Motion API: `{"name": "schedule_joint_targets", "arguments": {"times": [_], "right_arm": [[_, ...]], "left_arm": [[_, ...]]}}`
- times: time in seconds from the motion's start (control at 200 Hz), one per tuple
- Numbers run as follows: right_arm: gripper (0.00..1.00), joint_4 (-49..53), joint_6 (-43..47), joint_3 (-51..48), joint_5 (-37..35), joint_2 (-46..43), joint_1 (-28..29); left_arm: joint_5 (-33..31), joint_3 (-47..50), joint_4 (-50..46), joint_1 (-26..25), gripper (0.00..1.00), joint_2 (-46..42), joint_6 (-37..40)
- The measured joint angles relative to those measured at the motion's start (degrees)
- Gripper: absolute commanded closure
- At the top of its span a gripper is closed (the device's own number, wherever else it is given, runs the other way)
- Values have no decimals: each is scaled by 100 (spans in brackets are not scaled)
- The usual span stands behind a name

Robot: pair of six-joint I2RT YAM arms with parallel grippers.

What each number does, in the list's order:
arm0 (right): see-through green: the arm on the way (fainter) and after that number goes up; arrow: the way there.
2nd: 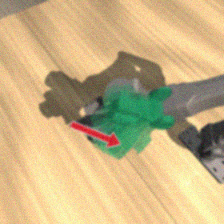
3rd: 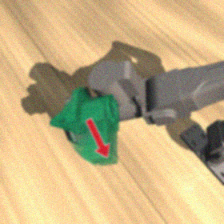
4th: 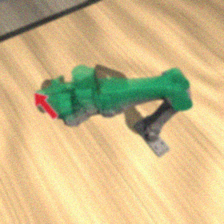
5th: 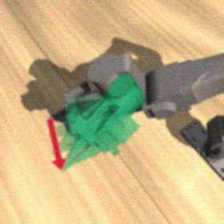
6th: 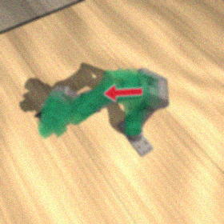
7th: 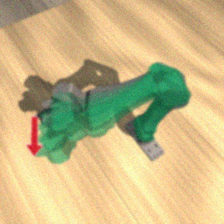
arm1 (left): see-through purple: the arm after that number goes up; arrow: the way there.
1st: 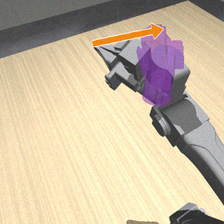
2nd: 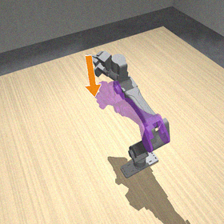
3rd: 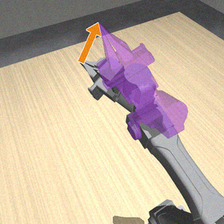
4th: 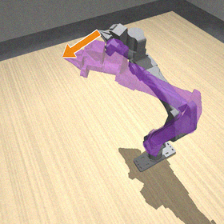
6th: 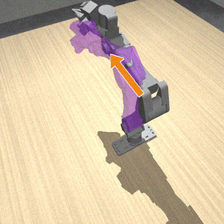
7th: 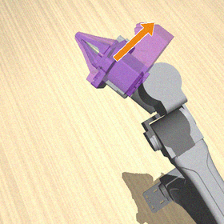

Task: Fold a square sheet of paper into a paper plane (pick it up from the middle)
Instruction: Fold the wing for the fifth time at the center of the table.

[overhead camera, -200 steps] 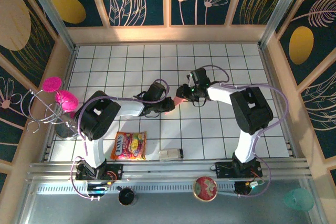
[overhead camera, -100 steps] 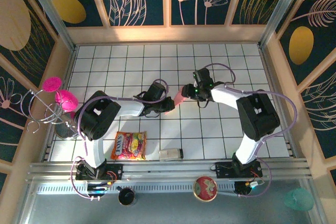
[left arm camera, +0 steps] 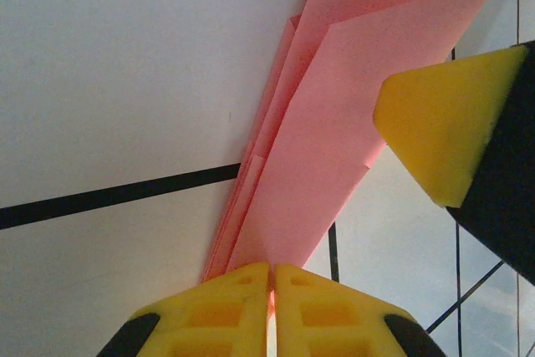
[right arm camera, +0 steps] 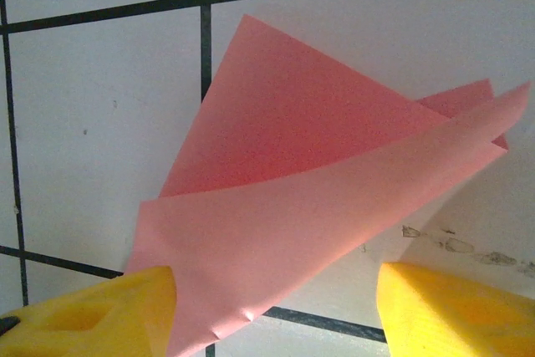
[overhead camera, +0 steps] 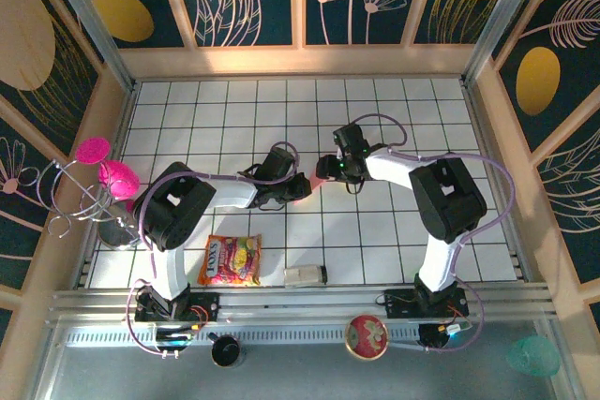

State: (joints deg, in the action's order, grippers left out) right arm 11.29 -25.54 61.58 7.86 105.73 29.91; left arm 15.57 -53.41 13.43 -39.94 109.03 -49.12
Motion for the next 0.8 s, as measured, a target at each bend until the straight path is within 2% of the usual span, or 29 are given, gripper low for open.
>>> {"name": "schedule_joint_targets", "arguments": {"times": [0.521, 0.671, 0.801], "right_arm": [[35, 1003, 11, 817, -802, 507, 278], [37, 968, -9, 769, -638, 391, 247], [39, 459, -74, 245, -223, -55, 138]], "left_arm": [[42, 114, 133, 66, 92, 22, -372], [44, 114, 133, 70, 92, 22, -417], [44, 114, 133, 74, 93, 22, -444]]}}
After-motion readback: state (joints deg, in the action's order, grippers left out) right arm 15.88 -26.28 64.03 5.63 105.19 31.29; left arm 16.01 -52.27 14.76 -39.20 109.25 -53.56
